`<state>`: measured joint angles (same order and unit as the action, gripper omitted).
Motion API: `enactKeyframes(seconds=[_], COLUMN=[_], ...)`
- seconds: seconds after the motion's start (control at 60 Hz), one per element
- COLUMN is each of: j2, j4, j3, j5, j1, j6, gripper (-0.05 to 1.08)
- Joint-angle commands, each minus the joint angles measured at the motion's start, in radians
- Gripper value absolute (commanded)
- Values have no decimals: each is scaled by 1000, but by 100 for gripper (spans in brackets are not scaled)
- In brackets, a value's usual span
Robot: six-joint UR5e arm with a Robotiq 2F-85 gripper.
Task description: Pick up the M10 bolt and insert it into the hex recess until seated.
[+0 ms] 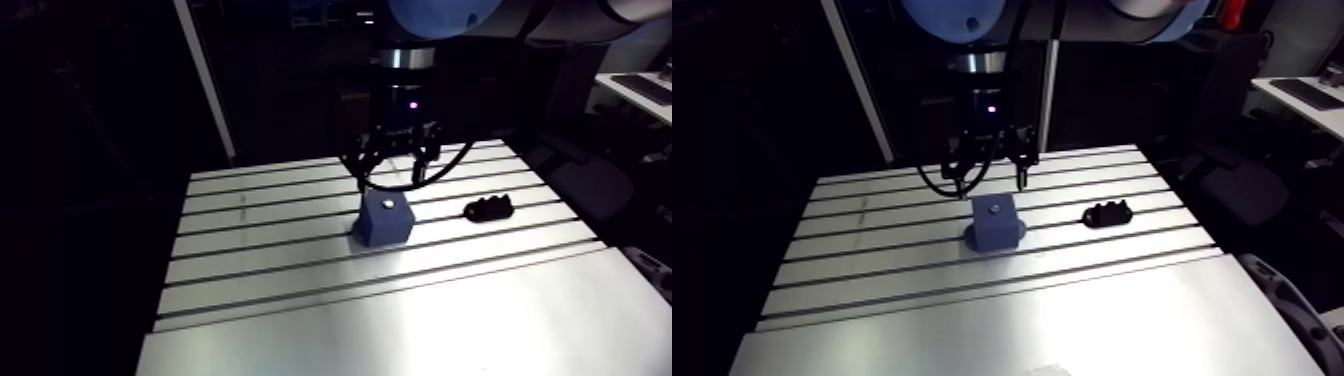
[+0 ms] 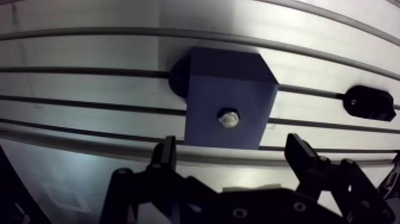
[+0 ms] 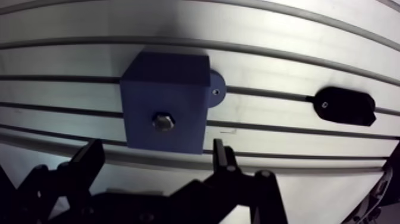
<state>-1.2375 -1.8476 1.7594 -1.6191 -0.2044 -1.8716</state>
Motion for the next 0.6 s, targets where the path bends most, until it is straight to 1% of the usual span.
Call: enactKeyframes(seconds=[0.017, 0.15, 0.283, 0.317, 0.333, 0.35, 0.367, 0.383, 0.4, 0.417, 0.433, 0.45, 0.467, 0.483, 0.5, 0.517, 0.533, 0.55, 0.567, 0.583, 0.6], j2=[-4, -12, -26, -32, -37, -37, -43, -43, -49, -49, -55, -55, -61, -61, -64, -64, -64, -64, -64, -65, -65], j4=[0, 1, 3, 3, 4, 4, 6, 6, 5, 5, 2, 2, 2, 2, 1, 1, 0, -3, -3, -7, -7], j3=[-4, -5, -10, -10, -11, -11, -10, -10, -7, -7, -3, -3, 0, 0, 3, 3, 5, 11, 11, 17, 17], j5=[3, 9, 9, 8, 8, 8, 6, 6, 5, 5, -2, -2, -3, -3, -3, -3, -2, 0, 0, 0, 0], j1=[-3, -3, -1, -1, -1, -1, -1, -1, -1, -1, -1, -1, -1, -1, -1, -1, -4, -6, -6, -7, -7], j6=[-1, 1, 5, 9, 14, 14, 15, 15, 15, 15, 15, 15, 15, 15, 15, 15, 12, 6, 6, 2, 2], gripper=[1, 1, 1, 2, 7, 7, 13, 13, 24, 24, 45, 45, 65, 65, 83, 83, 93, 101, 101, 105, 105])
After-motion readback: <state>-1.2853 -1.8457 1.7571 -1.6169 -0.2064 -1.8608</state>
